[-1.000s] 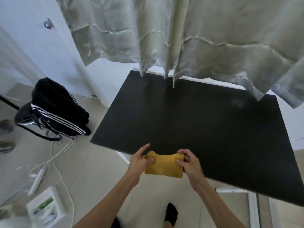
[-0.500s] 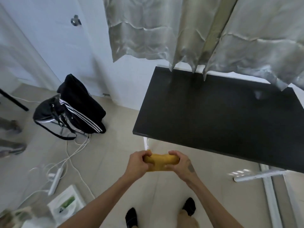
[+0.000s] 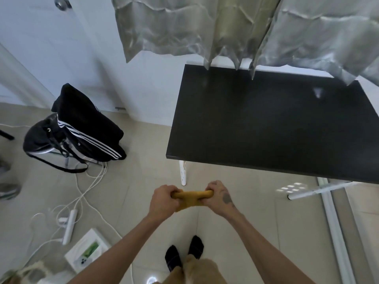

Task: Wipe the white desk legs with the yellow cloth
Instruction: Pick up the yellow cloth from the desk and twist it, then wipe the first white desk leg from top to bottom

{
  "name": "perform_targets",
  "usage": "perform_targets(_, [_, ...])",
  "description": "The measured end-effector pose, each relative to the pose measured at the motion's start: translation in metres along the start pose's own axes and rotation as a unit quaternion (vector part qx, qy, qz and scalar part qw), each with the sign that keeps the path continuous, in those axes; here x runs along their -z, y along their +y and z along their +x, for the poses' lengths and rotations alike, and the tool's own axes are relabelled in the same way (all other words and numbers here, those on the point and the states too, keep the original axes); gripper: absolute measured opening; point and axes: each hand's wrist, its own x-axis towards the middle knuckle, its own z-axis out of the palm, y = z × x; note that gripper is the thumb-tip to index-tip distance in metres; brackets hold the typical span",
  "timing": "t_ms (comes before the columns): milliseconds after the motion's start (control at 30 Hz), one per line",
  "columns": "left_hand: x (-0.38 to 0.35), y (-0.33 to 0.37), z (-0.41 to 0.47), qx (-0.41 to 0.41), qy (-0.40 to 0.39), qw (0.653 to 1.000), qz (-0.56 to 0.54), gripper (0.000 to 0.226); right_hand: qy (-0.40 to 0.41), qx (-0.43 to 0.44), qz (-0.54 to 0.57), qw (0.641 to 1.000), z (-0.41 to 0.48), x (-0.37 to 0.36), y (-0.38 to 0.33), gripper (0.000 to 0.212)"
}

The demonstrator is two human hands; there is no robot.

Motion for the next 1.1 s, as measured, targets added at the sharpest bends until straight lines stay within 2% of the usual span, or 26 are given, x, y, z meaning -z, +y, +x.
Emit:
perform_targets(100, [0.000,-0.010,0.017,0.026,-0.056,0.998,0.014,0.012,-0.045,-0.052,0.107,0.992,0.007,0.001,0.013,0.038])
perform_targets(200, [-0.006,-0.025,0.042,0.076,-0.116,0.985,-0.101,0.006,-0.102,-0.121,0.210,0.965,0.027,-0.011,0.031,0.051])
perform_targets(400, [-0.042,-0.058,0.085,0.136,-0.117,0.964,-0.194,0.017,-0.146,-0.124,0.342,0.920,0.061,-0.045,0.052,0.046])
perform_targets(467, [-0.051,-0.070,0.104,0.131,-0.121,0.966,-0.188,0.019,-0.150,-0.141,0.434,0.877,0.070,-0.056,0.056,0.031])
perform_targets(533, [-0.060,-0.081,0.131,0.119,-0.092,0.974,-0.171,0.018,-0.142,-0.164,0.529,0.821,0.084,-0.070,0.063,0.024])
perform_targets(667, [-0.076,-0.103,0.189,0.066,0.005,0.991,-0.119,0.016,-0.074,-0.209,0.664,0.714,0.122,-0.100,0.084,0.026])
perform_targets(733, [-0.085,-0.113,0.215,0.022,0.030,0.994,-0.104,0.022,-0.038,-0.220,0.692,0.686,0.144,-0.114,0.091,0.030])
perform_targets(800, [-0.094,-0.118,0.233,-0.022,0.047,0.995,-0.086,0.029,-0.001,-0.202,0.697,0.687,0.165,-0.127,0.094,0.036])
perform_targets(867, [-0.109,-0.129,0.252,-0.068,0.063,0.993,-0.068,0.036,0.033,-0.166,0.684,0.710,0.192,-0.146,0.097,0.039])
perform_targets(1033, [-0.127,-0.150,0.269,-0.196,0.092,0.973,-0.083,0.040,0.131,-0.052,0.603,0.785,0.231,-0.171,0.082,0.033])
perform_targets(1100, [-0.132,-0.157,0.278,-0.233,0.100,0.962,-0.103,0.039,0.164,0.016,0.523,0.836,0.245,-0.185,0.078,0.033])
